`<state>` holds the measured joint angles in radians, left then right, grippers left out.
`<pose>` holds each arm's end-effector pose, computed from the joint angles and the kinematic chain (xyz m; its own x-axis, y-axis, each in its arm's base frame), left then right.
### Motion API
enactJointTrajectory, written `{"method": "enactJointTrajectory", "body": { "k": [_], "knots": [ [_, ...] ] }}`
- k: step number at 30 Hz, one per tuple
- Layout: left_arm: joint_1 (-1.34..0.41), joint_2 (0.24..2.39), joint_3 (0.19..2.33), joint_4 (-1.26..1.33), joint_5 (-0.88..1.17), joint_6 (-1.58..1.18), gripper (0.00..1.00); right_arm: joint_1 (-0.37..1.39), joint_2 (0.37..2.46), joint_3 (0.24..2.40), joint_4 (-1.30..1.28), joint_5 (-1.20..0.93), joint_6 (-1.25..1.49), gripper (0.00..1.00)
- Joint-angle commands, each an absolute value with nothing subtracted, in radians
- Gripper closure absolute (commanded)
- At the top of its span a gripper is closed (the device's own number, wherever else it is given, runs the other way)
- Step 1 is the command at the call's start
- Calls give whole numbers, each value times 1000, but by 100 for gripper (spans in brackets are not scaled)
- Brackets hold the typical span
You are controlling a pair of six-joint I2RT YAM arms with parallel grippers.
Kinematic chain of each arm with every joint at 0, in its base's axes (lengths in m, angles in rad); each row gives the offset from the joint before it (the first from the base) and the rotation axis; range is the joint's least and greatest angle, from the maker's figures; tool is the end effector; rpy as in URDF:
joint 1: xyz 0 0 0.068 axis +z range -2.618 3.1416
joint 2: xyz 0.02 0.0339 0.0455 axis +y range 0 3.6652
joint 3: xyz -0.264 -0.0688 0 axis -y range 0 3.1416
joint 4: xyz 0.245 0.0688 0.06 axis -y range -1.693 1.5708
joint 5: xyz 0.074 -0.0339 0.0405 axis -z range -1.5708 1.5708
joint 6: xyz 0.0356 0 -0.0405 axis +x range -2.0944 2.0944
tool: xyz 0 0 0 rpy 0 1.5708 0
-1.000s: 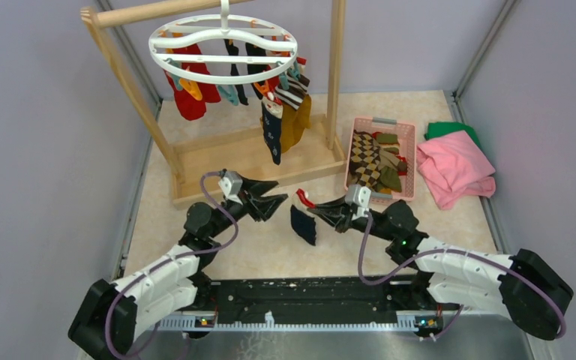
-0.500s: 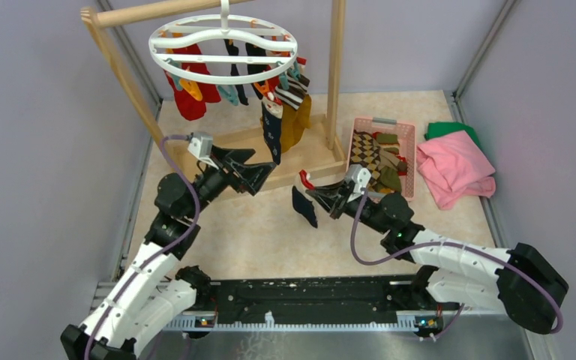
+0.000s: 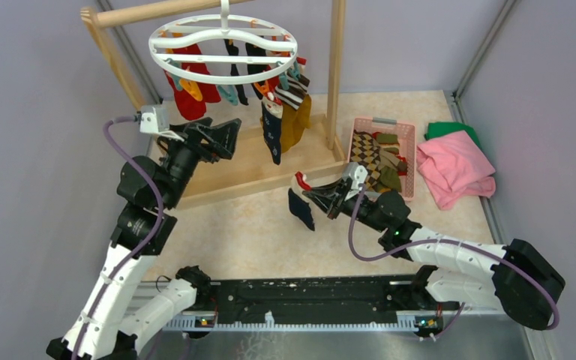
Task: Clip the socks to the hanger
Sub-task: Pick up the sock from the bin.
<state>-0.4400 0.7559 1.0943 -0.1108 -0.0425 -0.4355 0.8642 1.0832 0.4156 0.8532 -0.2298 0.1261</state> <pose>0.1326 -0.0607 0.4572 0.0214 -0.4759 -0.8792 0.4380 0.7950 -0.4197 0.1449 0.1822 0.2622 0.0074 0.1973 -0.9803 -0.8940 0.4406 0.0819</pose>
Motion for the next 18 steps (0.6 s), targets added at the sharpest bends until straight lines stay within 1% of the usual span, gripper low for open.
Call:
{"method": "enactJointTrajectory", "body": {
  "k": [1, 5, 8, 10, 15, 18],
  "knots": [
    [-436, 785, 1130, -136, -65, -394, 7, 876, 1083, 468, 919, -263, 152, 100],
    [-435, 749, 1026, -66, 174, -383, 11, 875, 1074, 462, 908, -301, 129, 100],
    [-436, 723, 932, -85, 255, -441, 12, 875, 1073, 455, 908, -326, 115, 100],
    [-436, 698, 858, -47, 347, -486, 12, 876, 1081, 449, 928, -351, 106, 100],
    [-437, 718, 667, 118, 600, -702, 11, 879, 1100, 456, 916, -371, 83, 100],
    [-437, 740, 582, 183, 641, -824, 9, 891, 1107, 462, 876, -336, 51, 100]
  ]
}}
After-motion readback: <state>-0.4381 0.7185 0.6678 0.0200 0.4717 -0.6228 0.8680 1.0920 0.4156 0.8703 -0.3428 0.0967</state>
